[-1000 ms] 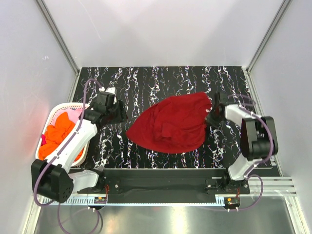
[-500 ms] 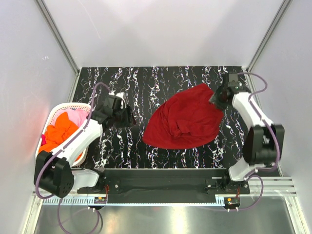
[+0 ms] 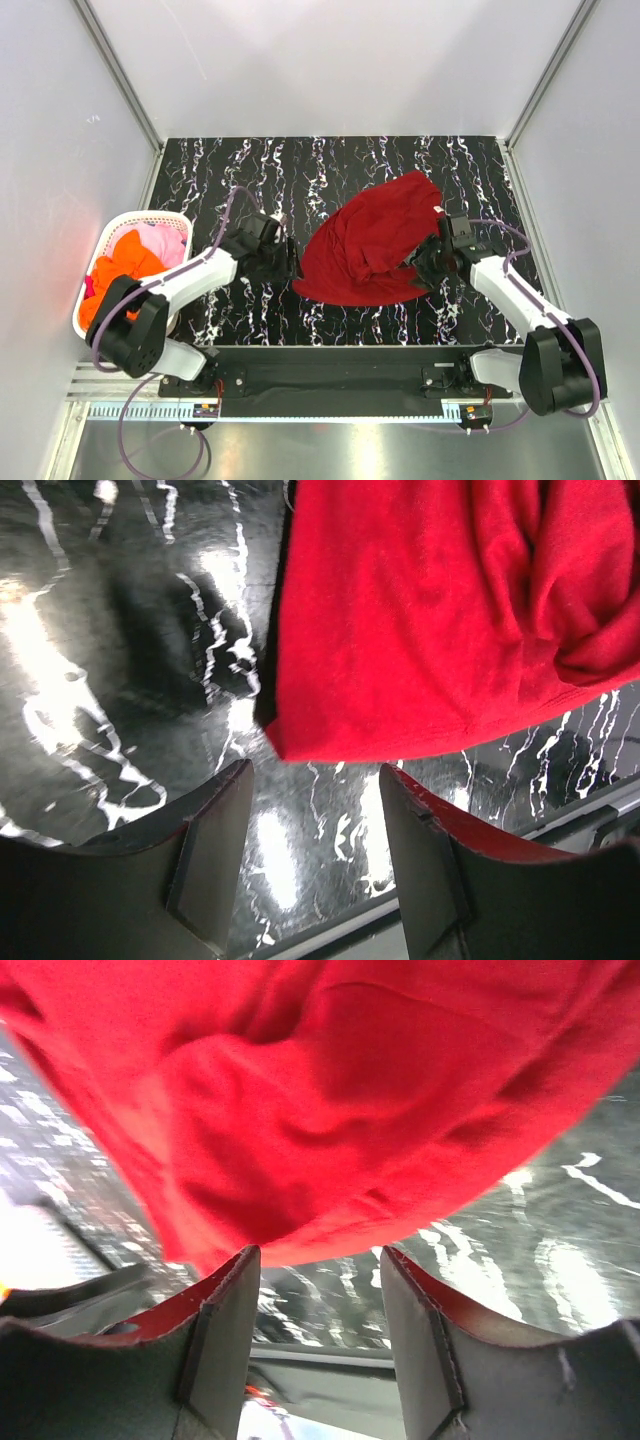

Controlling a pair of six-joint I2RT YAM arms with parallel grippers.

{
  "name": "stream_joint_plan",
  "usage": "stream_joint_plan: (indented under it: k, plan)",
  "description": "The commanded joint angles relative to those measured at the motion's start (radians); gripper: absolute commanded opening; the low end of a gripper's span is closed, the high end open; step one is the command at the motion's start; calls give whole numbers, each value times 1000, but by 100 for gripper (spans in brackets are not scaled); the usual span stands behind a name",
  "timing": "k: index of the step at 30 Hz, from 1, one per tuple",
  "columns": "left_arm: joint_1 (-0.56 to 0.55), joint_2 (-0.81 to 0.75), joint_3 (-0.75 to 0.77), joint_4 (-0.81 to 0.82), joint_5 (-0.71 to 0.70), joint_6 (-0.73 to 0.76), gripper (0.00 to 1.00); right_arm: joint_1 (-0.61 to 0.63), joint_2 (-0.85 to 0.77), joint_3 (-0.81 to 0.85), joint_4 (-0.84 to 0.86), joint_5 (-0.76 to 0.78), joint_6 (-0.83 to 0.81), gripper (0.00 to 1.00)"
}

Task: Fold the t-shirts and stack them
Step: Flatten the tshirt out

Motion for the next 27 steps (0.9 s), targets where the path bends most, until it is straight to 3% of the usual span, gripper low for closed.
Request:
stream_joint_plan:
  k: [1,13,17,18,22,27]
  plan:
    - [-22,42,3,96,17,-26,58,10,-49,-28,163,-49,141,59]
    - [-67,159,19,144,3,-29,52,35,22,-65,269,-82,295,60]
    - [-70,165,25,144,-7,-22,46,55,10,-90,274,-69,363,61]
    - [-70,165,25,144,-9,-21,43,59,5,-100,274,-64,372,61]
    - [-70,168,34,142,-12,-13,18,70,4,-114,284,-24,386,60]
    - [-70,178,48,144,-4,-9,4,70,40,-131,353,-33,403,58]
